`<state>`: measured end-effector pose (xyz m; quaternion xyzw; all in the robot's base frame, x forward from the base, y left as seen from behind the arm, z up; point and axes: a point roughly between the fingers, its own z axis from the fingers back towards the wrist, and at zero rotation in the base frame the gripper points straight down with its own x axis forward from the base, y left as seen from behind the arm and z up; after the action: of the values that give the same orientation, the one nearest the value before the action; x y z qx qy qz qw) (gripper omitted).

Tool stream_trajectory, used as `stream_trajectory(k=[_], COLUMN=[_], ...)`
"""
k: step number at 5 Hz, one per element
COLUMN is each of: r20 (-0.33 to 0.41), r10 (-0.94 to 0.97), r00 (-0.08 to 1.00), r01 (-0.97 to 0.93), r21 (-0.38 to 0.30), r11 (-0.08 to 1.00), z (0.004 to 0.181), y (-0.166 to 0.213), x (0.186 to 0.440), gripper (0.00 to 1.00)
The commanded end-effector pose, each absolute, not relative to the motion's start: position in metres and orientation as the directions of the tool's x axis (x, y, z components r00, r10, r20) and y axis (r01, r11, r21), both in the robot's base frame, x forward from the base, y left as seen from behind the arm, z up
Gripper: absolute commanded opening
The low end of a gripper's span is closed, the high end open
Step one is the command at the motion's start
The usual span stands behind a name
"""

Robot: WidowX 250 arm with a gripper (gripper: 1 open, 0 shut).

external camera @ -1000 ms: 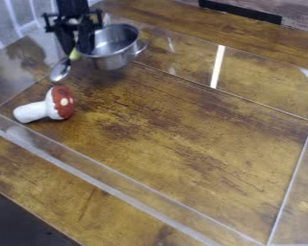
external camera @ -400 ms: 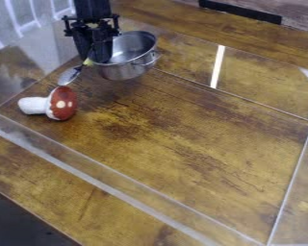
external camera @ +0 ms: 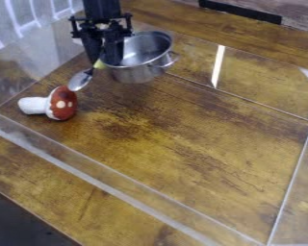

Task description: Move the green spoon to the right

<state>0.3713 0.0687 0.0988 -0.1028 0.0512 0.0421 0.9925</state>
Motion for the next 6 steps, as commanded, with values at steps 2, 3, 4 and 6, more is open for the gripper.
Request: stream_trajectory(k=[2,3,4,6], r20=[-0.01,-0.018,-0.024,-0.032], r10=[0.018,-0.031,-0.055,-0.057], r00=[1.0,0.999,0.998,0.998], r01=[-0.02,0.027,0.05,0.051], r21=[-0.179,-0.171,-0.17,-0.166], r11=[0.984,0.985,0.984,0.985], z=[0.127,0.119,0.121,0.124], y=[0.01,0.004,0.011,0.03], x=[0.368,0.373,0.375,0.377], gripper=[0.0,0.0,0.0,0.0])
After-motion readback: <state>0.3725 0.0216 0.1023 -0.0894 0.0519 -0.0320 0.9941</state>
